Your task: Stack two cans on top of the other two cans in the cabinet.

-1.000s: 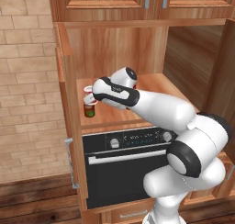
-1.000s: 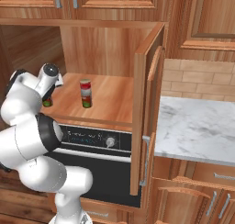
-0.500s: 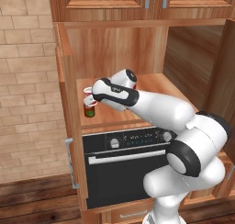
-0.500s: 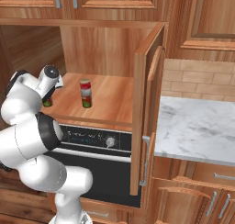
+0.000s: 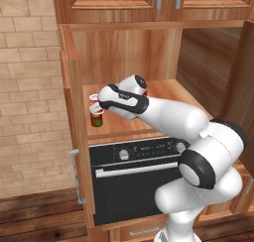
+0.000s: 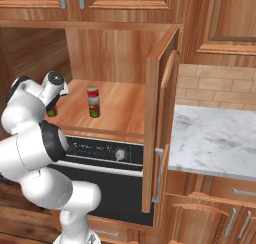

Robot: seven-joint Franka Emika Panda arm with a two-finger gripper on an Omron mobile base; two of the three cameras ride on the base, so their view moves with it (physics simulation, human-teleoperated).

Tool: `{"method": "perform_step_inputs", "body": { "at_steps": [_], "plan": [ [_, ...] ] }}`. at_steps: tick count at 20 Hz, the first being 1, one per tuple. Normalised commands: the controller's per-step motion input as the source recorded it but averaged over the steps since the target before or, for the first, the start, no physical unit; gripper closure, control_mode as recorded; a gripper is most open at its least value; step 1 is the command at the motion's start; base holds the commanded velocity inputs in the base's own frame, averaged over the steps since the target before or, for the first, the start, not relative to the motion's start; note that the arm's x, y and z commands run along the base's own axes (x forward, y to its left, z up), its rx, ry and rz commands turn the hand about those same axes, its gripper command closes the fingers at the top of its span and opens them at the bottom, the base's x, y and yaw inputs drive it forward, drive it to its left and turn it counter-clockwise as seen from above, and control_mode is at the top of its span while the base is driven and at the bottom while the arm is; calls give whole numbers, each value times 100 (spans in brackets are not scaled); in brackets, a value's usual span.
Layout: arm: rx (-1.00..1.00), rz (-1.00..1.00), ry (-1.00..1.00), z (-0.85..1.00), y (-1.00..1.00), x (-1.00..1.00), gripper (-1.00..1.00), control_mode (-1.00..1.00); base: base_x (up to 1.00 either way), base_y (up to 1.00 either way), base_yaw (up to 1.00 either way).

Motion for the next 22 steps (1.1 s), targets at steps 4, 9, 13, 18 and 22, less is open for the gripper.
{"method": "perform_step_inputs", "body": {
  "at_steps": [4,9,13,18,22],
  "plan": [
    [0,0,0,0,1,9,100,-100,0,0,0],
    [0,0,0,-1,0,13,100,-100,0,0,0],
    [0,0,0,-7,0,7,100,-100,0,0,0],
    [0,0,0,-10,1,4,100,-100,0,0,0],
    [0,0,0,-9,5,6,100,-100,0,0,0]
  ]
}}
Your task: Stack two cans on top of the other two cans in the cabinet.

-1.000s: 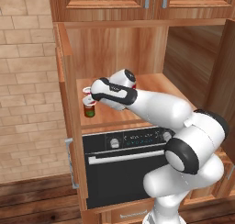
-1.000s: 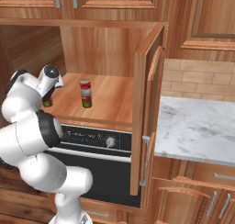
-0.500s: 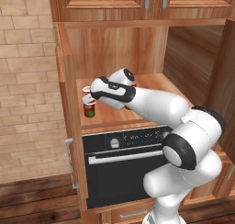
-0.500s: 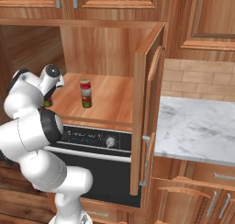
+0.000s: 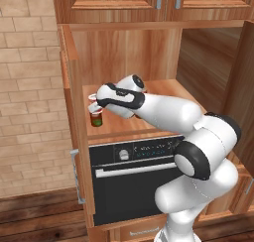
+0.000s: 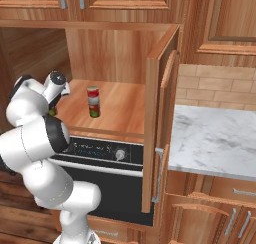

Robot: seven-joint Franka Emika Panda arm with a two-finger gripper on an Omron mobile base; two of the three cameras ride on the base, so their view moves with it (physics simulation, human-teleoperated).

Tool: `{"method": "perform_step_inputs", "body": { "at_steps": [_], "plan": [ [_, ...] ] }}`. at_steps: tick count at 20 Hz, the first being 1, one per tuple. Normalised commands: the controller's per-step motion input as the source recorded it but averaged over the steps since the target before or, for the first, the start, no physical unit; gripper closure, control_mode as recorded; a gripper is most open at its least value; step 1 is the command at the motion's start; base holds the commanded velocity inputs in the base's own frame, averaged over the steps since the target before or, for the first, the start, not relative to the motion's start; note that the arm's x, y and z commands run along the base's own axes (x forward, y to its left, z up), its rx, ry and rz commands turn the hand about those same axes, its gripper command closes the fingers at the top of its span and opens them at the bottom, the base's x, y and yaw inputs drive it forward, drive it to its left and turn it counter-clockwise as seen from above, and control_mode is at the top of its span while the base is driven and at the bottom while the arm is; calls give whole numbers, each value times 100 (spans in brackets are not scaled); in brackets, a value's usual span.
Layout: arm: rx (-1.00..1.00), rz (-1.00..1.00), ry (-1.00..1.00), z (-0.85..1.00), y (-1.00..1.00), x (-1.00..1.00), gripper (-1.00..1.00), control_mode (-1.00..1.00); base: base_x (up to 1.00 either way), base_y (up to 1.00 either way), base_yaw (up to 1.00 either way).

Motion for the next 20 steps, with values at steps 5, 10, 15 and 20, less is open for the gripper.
{"method": "perform_step_inputs", "body": {
  "at_steps": [5,10,15,20],
  "plan": [
    [0,0,0,-1,4,9,100,-100,0,0,0],
    [0,0,0,0,1,7,100,-100,0,0,0],
    [0,0,0,0,1,0,100,-100,0,0,0],
    [0,0,0,-3,1,0,100,-100,0,0,0]
  ]
}}
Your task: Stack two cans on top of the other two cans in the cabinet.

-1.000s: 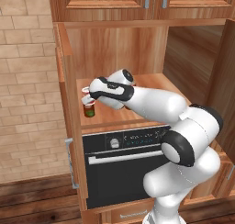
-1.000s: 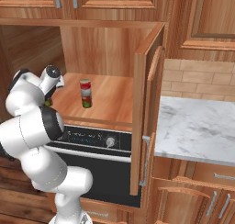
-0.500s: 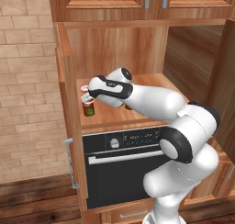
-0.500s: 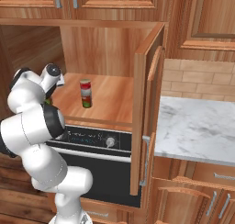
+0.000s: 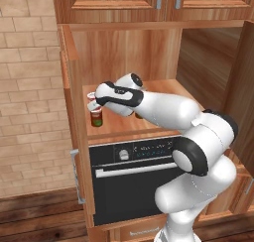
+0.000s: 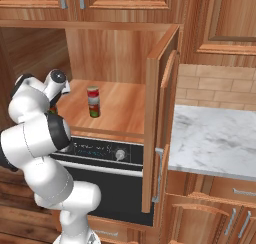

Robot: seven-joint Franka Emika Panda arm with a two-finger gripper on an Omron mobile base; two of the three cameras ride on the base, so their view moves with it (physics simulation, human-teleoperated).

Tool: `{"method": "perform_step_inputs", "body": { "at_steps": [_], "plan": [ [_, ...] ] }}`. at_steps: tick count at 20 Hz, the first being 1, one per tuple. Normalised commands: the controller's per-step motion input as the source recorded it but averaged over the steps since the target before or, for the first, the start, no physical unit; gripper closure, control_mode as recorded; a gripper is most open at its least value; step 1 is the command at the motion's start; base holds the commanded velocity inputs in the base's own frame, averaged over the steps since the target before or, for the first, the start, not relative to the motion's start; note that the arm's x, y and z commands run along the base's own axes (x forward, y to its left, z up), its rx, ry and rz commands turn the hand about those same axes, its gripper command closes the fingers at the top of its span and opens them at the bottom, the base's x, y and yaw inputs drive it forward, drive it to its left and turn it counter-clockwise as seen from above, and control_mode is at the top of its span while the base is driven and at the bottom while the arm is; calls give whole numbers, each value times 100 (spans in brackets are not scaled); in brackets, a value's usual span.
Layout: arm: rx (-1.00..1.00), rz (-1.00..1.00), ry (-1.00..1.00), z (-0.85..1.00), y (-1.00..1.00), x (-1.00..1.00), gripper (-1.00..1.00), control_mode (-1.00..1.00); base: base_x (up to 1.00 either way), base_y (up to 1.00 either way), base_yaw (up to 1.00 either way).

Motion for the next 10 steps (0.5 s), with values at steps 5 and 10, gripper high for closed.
{"method": "perform_step_inputs", "body": {
  "at_steps": [5,10],
  "plan": [
    [0,0,0,-11,0,3,100,-100,0,0,0],
    [0,0,0,-10,0,6,100,-100,0,0,0]
  ]
}}
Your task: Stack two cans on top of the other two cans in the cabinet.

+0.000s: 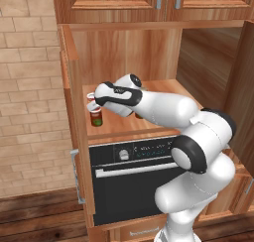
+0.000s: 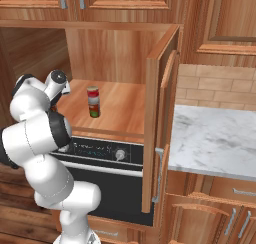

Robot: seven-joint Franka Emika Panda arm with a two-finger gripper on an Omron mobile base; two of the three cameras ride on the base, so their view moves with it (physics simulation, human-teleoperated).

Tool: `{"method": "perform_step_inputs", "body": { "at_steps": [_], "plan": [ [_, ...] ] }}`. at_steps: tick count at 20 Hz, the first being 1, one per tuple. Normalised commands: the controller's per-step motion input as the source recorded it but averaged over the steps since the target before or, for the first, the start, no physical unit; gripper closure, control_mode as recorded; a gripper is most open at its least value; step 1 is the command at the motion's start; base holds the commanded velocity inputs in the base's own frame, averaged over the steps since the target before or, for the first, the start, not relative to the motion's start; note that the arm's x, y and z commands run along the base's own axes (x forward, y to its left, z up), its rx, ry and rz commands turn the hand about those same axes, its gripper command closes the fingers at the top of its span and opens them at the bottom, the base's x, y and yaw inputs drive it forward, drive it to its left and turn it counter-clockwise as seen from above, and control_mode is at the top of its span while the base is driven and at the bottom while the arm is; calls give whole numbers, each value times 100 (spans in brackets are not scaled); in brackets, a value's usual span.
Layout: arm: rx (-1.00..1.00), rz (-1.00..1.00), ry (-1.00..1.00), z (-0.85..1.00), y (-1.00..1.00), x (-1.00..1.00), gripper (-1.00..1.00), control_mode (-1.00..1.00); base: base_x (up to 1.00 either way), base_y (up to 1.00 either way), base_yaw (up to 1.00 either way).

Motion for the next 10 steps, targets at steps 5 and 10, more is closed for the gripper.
{"method": "perform_step_inputs", "body": {
  "at_steps": [5,10],
  "plan": [
    [0,0,0,-8,0,3,100,-100,0,0,0],
    [0,0,0,-5,0,0,100,-100,0,0,0]
  ]
}}
